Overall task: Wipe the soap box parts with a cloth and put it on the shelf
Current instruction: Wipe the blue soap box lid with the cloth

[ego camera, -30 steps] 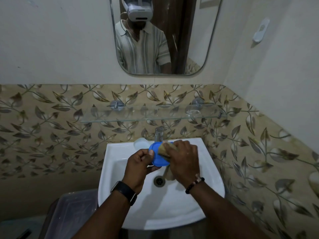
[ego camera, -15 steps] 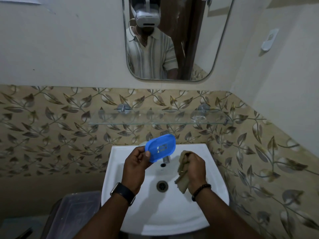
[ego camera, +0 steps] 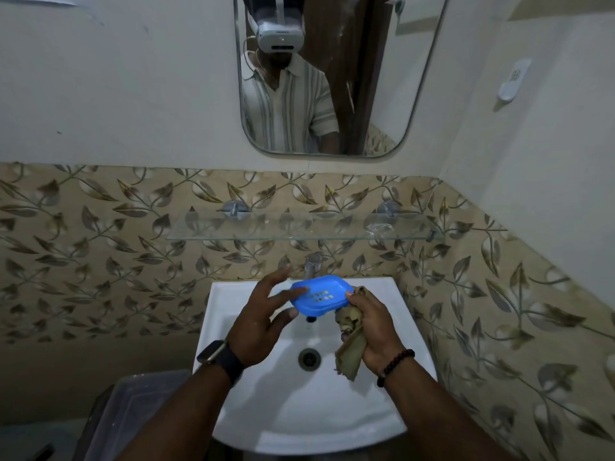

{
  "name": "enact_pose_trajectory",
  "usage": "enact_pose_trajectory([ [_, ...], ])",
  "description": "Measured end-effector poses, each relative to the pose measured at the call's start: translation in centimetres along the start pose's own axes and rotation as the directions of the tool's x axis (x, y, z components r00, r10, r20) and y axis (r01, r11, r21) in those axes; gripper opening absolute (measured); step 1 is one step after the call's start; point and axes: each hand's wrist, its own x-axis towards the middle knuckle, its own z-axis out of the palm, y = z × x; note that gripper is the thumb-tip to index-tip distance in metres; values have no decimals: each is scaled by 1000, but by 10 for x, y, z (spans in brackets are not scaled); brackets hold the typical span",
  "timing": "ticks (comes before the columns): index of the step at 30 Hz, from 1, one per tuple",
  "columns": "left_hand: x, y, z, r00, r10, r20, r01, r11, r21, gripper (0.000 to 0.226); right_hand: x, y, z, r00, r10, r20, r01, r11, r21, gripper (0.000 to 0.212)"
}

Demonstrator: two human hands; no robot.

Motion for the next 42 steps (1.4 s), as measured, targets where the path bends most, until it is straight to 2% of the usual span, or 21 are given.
enact_pose_trajectory([
  [1, -1, 2, 5, 989, -143, -33, 135, 975, -175, 44, 0, 2, 1, 999, -30, -16, 30, 999, -15, 13],
  [2, -2, 6, 9, 952, -306, -28, 270, 876, -400, 51, -1, 5, 4, 998, -63, -31, 62, 997, -45, 11],
  [4, -3, 10, 18, 850, -522, 78, 406, 554, -727, 60, -3, 12, 9, 990, -134, -54, 125, 983, -134, 9],
  [5, -3, 10, 22, 817, -560, 136, 430, 435, -791, 59, -4, 15, 11, 986, -160, -55, 148, 974, -174, 9],
  [6, -4, 8, 24, 803, -570, 172, 438, 370, -819, 57, -5, 20, 13, 983, -175, -51, 161, 966, -204, 11],
  [8, -5, 5, 25, 792, -581, 186, 435, 325, -840, 53, -9, 26, 15, 980, -193, -40, 177, 952, -248, 14],
  [13, -6, -4, 19, 787, -596, 161, 431, 344, -834, 51, -11, 29, 19, 964, -244, -105, 196, 921, -337, 14],
  [15, -6, -7, 17, 787, -598, 153, 429, 352, -832, 53, -7, 26, 16, 957, -238, -166, 164, 916, -366, 28],
  [17, -7, -7, 15, 792, -591, 152, 433, 370, -822, 56, -7, 19, 14, 945, -310, -107, 226, 852, -472, 47],
  [18, -7, -7, 15, 796, -585, 155, 437, 379, -816, 57, -7, 14, 15, 917, -397, -31, 305, 749, -589, 53],
  [20, -8, -7, 15, 803, -573, 160, 443, 396, -805, 59, -10, 4, 20, 801, -575, 169, 463, 414, -784, 58],
  [22, -9, -6, 15, 813, -557, 172, 448, 407, -796, 61, -11, -3, 26, 682, -651, 333, 536, 135, -833, 50],
  [24, -9, -5, 16, 834, -514, 199, 448, 421, -789, 57, -16, -7, 37, 650, -614, 448, 529, -59, -847, 36],
  [26, -8, -4, 17, 850, -479, 222, 448, 434, -781, 51, -24, -2, 50, 635, -579, 512, 524, -164, -836, 27],
  [29, -7, -7, 12, 845, -483, 230, 459, 433, -776, 47, -33, 9, 65, 601, -552, 578, 629, -120, -768, 26],
  [31, -9, -11, 8, 838, -501, 217, 459, 430, -778, 47, -32, 7, 66, 633, -452, 628, 654, -121, -746, 34],
  [34, -12, -16, 5, 812, -559, 168, 448, 413, -793, 50, -22, -5, 60, 646, -267, 716, 643, -315, -698, 26],
  [37, -12, -20, 4, 791, -596, 141, 443, 398, -803, 48, -13, -12, 50, 625, -304, 719, 560, -468, -684, 19],
  [39, -11, -23, 2, 782, -609, 133, 443, 392, -806, 42, -7, -12, 41, 614, -436, 658, 533, -386, -753, 18],
  [40, -12, -25, 0, 779, -613, 133, 445, 389, -806, 41, -5, -11, 37, 628, -500, 597, 524, -295, -799, 19],
  [42, -13, -29, -3, 770, -623, 136, 452, 383, -805, 35, 0, -8, 33, 705, -575, 414, 460, -73, -885, 21],
])
